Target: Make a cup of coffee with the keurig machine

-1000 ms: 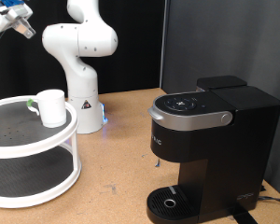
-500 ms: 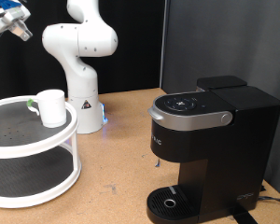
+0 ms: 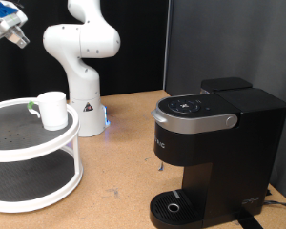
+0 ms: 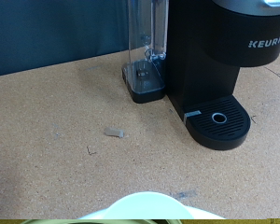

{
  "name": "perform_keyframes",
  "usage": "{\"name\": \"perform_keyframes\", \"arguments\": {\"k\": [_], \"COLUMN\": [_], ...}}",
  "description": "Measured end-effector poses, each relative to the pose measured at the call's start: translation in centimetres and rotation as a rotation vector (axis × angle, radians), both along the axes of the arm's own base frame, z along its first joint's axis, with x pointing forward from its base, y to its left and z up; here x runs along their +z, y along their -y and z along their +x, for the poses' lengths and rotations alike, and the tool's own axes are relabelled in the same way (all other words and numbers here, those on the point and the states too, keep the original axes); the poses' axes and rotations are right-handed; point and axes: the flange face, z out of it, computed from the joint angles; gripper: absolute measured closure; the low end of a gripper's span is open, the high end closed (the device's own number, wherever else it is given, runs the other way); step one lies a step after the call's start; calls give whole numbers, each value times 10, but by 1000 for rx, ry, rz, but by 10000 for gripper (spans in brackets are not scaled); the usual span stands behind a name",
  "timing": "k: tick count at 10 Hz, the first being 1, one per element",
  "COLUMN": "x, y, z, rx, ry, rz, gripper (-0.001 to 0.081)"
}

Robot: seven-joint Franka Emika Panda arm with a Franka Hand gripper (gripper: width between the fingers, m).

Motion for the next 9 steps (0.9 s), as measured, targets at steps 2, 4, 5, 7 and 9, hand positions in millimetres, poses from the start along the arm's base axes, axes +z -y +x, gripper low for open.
{"name": "perform_keyframes", "arguments": {"k": [2, 4, 5, 7, 9], "x": [-3, -2, -2, -1, -1], "y": [1, 3, 4, 4, 4], "z": [4, 4, 3, 3, 3], "rx": [6, 16, 17, 17, 16], "ry": [-1, 13, 17, 18, 19], "rz": [-4, -6, -6, -7, -6], "gripper": [805, 805, 805, 805, 805]}}
